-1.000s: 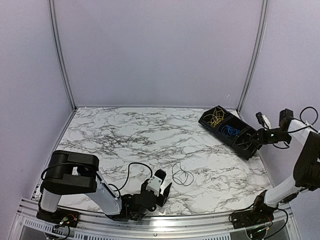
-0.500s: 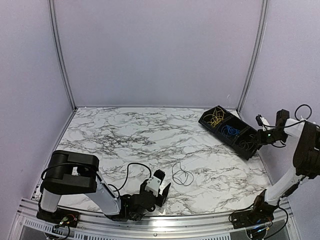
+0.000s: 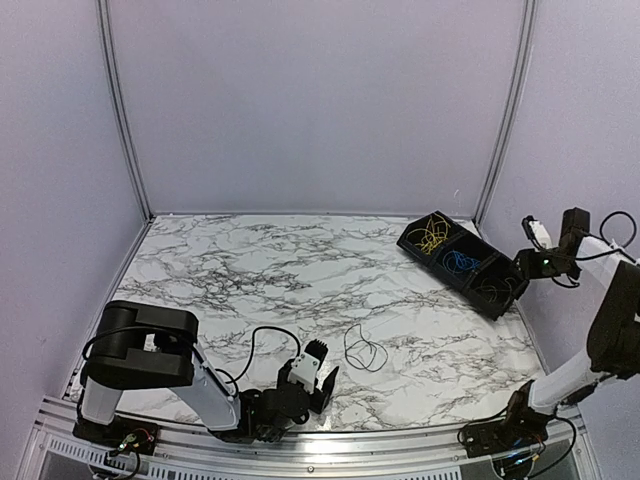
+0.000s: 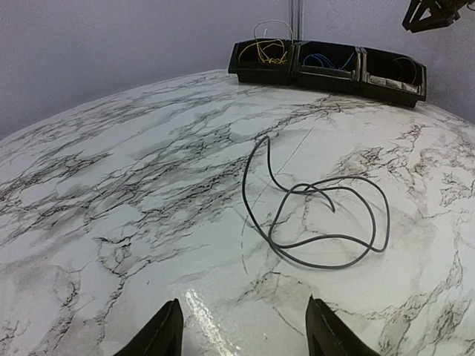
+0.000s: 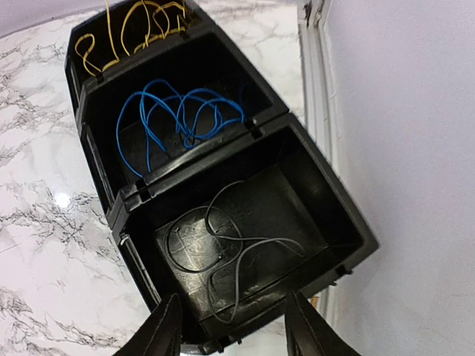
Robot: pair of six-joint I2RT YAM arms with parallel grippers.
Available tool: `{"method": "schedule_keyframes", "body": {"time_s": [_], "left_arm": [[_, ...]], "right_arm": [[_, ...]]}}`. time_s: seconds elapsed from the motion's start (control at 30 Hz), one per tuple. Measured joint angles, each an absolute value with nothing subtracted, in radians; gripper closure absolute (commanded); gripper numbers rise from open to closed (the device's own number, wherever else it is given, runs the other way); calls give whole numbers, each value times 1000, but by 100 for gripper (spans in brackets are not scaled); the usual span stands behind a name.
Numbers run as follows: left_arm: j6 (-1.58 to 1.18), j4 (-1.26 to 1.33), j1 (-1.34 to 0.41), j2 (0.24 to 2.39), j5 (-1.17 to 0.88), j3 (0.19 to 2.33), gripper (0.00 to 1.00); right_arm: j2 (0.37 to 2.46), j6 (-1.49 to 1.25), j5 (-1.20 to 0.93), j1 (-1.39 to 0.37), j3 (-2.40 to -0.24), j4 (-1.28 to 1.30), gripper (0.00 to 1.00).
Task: Untangle the cables
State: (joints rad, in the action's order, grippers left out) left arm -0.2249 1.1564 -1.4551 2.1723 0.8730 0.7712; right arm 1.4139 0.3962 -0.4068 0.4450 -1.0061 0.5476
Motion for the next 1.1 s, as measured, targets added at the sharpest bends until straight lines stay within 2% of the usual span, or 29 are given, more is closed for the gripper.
{"method": "schedule_keyframes", "body": {"time_s": [0.17, 0.37, 0.5, 0.63, 0.9, 1.1], "left_arm": [[-230, 1156, -1455, 2165, 872, 765, 38], [-264, 1155, -1449, 2084, 836, 714, 37], [-323, 1137, -1406, 2011, 687, 694, 42], [-415, 1097, -1273, 1957, 452, 708, 43], [-450, 919, -1171, 1994, 208, 861, 46], [-479, 801, -1137, 2078, 128, 1011, 62]], "right_arm": [[1234, 431, -376, 370, -1002, 547, 50], [1186, 554, -595, 149, -972, 594, 50], [1242, 620, -662, -73, -945, 618, 51], [1349, 649, -686, -252, -925, 617, 53], [1422, 667, -690, -352, -876, 606, 50], [1462, 686, -694, -375, -852, 616, 49]]}}
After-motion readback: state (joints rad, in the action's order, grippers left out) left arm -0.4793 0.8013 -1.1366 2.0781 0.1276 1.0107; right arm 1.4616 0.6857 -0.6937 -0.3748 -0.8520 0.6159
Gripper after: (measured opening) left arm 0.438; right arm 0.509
